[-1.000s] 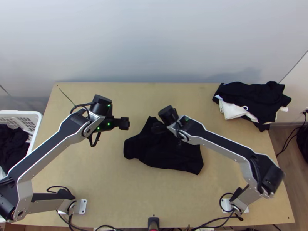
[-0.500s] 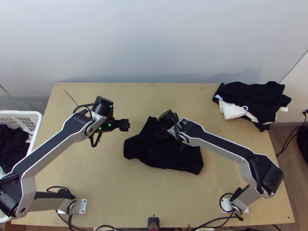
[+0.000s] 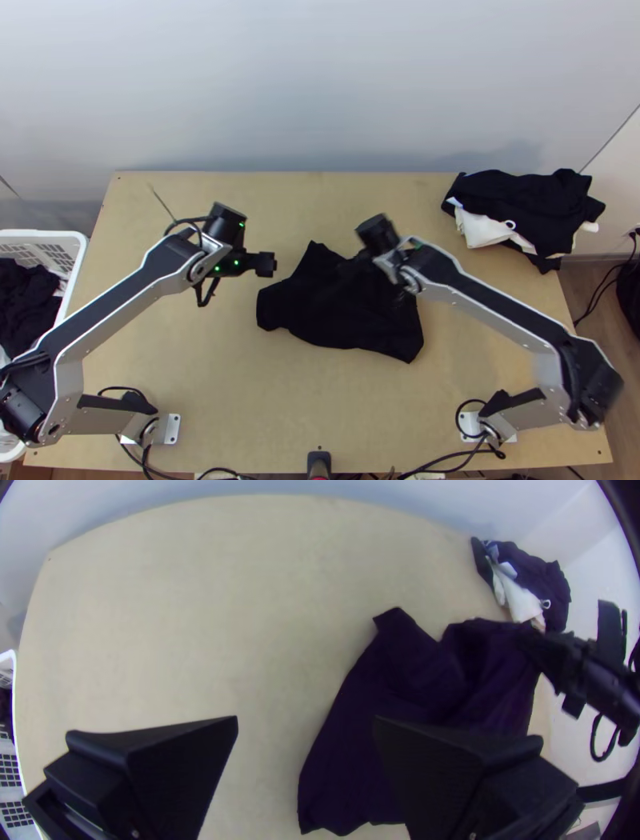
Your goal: Fold the t-shirt
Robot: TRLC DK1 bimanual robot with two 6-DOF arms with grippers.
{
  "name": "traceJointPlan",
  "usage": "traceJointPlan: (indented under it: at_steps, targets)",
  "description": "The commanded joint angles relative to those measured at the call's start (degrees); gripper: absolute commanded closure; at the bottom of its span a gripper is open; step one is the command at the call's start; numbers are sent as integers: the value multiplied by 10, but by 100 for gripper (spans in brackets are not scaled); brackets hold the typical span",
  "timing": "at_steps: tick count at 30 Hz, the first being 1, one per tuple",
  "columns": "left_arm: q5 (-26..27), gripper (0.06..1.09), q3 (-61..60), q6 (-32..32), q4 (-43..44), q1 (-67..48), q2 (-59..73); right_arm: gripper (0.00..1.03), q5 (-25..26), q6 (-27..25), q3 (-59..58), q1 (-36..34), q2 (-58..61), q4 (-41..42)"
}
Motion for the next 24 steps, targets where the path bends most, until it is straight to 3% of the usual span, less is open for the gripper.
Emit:
traceJointPlan:
  at_steps: [1, 9, 24]
  targets:
    - [6, 11, -2, -4, -21, -41, 11, 100, 2, -21, 7, -48, -44, -30]
    - [62, 11, 14, -5, -126, -89, 34, 100, 2, -25, -7, -77, -101, -67]
    - [38, 11, -18, 1, -49, -59, 71, 100, -4, -54, -139, -203, -266, -100]
